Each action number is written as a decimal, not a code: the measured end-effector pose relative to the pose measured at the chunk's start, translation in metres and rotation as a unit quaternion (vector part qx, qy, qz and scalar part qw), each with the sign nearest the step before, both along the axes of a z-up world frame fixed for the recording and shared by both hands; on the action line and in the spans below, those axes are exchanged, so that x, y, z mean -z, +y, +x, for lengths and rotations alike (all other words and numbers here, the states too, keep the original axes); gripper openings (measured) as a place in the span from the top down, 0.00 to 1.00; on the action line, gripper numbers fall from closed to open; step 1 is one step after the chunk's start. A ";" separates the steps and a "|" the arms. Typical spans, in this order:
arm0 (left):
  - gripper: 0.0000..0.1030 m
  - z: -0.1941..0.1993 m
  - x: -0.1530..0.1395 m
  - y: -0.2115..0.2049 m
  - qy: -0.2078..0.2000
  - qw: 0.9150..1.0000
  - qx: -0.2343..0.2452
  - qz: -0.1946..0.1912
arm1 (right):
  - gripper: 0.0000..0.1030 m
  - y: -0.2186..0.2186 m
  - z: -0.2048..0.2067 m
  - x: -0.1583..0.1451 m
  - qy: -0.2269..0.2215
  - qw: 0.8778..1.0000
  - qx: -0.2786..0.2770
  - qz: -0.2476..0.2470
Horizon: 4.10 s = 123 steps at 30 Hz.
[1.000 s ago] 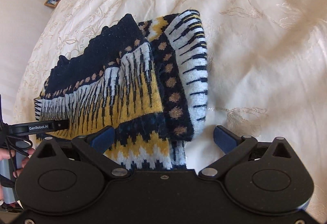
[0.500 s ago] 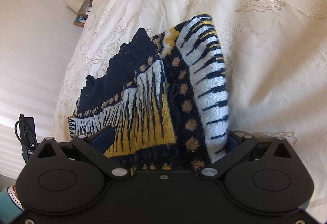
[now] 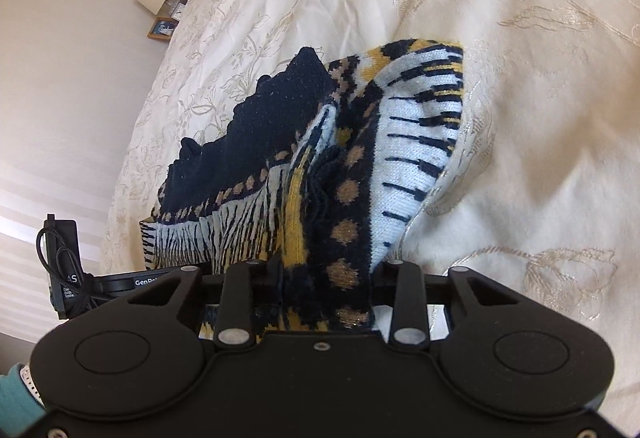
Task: Fold small clothes
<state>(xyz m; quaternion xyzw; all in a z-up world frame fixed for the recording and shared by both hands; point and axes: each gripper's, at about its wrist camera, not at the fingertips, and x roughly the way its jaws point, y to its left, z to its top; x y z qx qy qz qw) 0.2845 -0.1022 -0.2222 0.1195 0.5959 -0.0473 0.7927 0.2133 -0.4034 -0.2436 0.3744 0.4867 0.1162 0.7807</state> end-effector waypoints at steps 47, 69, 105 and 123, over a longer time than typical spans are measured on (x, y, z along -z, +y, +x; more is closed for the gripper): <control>0.15 -0.052 -0.077 0.247 -0.031 0.993 -0.063 -0.093 | 0.48 0.329 0.067 -0.084 -0.042 0.967 -0.149 -0.201; 0.15 0.023 -0.072 0.178 0.007 0.979 -0.026 -0.200 | 0.47 0.258 0.005 -0.085 -0.016 0.976 -0.044 -0.212; 0.62 0.020 -0.041 0.186 -0.032 0.985 -0.052 -0.161 | 0.42 0.227 0.115 -0.051 -0.029 0.978 -0.057 -0.200; 0.47 -0.005 -0.084 0.205 -0.054 0.981 -0.006 -0.189 | 0.32 0.220 0.068 -0.074 -0.048 0.976 -0.046 -0.210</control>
